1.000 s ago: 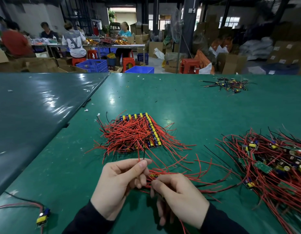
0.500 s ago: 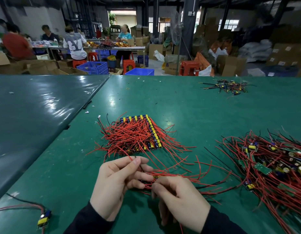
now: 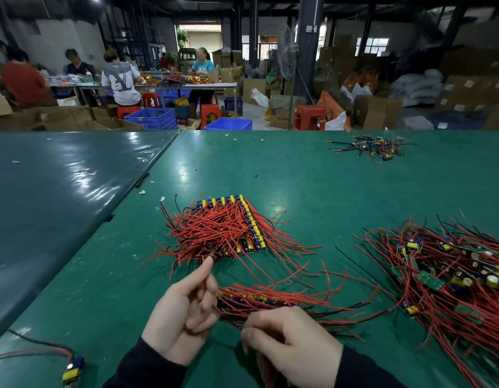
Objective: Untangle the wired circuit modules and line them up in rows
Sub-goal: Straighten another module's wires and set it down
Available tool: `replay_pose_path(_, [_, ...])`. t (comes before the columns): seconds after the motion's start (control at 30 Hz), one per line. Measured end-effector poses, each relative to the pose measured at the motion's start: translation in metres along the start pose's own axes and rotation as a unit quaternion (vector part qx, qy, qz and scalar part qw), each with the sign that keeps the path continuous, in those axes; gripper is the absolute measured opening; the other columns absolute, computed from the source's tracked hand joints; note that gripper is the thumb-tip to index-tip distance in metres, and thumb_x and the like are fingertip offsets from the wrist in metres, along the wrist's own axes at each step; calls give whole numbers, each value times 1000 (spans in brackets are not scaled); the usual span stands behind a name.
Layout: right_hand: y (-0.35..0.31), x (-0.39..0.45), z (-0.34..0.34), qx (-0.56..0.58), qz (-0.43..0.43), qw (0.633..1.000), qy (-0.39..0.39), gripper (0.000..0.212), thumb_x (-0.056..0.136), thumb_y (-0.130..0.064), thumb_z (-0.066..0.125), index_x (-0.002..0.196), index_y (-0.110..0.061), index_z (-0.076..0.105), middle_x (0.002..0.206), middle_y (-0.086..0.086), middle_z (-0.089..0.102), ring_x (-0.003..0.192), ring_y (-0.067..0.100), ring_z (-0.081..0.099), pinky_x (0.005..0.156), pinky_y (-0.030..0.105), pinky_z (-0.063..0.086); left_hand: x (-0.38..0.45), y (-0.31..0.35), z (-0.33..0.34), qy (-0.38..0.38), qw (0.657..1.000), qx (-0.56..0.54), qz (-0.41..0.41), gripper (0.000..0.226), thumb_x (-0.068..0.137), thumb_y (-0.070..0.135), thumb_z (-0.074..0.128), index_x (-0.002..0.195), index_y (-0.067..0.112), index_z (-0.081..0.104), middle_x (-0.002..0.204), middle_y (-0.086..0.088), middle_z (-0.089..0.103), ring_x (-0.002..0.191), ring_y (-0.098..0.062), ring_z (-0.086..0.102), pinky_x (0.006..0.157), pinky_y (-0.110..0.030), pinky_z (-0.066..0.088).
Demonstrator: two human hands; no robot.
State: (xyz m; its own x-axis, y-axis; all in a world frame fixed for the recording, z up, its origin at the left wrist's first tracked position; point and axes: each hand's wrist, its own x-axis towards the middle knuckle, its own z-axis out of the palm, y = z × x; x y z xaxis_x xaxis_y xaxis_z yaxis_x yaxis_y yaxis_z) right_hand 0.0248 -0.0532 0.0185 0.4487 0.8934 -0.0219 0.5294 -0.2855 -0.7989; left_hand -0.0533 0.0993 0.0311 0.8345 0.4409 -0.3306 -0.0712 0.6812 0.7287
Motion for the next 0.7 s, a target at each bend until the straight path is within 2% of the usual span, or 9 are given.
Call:
replay_pose_path(0.1, [2,-1,1,-44,-15,999,15,22,89,-42,46,77,-30,59,58,0,64,50,3,58,54,15,42,0,3,0,8,999,-43,-31,31,77,25,57,52,8,54,39,1,36,20,-3,20,27,-7,14])
replay_pose_path(0.2, [-2,-1,0,-20,-18,1000,12,21,91,-40,47,76,-31,58,50,-1,57,41,4,54,45,11,36,1,4,1,25,997,-69,-2,23,77,25,56,62,8,52,41,3,39,22,-1,20,25,-10,15])
replay_pose_path(0.3, [-7,-4,2,55,-11,998,26,8,90,-38,56,97,-36,60,55,-6,55,44,0,49,48,10,35,3,7,-1,47,993,-92,59,29,90,25,51,67,9,52,43,3,43,23,0,24,25,-11,20])
replay_pose_path(0.37, [-6,-14,5,74,-3,997,29,40,87,-40,60,122,-53,45,64,-10,61,54,-3,52,57,11,39,4,13,-6,79,985,-94,124,29,94,25,48,72,9,55,48,3,51,29,0,33,30,-10,29])
replay_pose_path(0.4, [-3,-22,6,72,4,997,35,49,87,-41,60,127,-57,37,67,-11,64,59,-3,55,62,13,43,5,18,-9,92,979,-102,152,29,96,25,46,74,9,56,49,4,54,32,1,37,32,-9,33])
replay_pose_path(0.47, [-6,-38,3,60,25,995,73,40,89,-40,58,120,-61,44,76,-20,67,74,-6,62,77,14,48,7,26,-17,115,967,-128,187,28,98,25,43,78,9,56,49,6,58,34,1,43,36,-8,36])
replay_pose_path(0.53, [-5,-52,-5,-14,27,996,86,28,92,-41,53,99,-66,44,76,-40,57,87,-19,55,84,6,42,9,29,-21,125,963,-133,197,28,98,24,43,79,8,55,49,6,59,33,0,42,36,-8,35])
replay_pose_path(0.63, [-21,-66,-16,-84,56,994,47,23,94,-46,43,85,-68,43,68,-37,51,77,-19,51,77,1,39,10,22,-18,100,974,-93,181,27,97,25,45,82,8,59,54,3,63,33,0,40,35,-9,35])
replay_pose_path(0.7, [-19,-80,-33,-104,57,990,77,26,91,-47,41,76,-67,46,62,-27,51,65,-11,51,66,5,40,10,18,-16,69,980,-48,180,31,96,31,44,90,8,63,63,1,67,36,-2,43,35,-9,35])
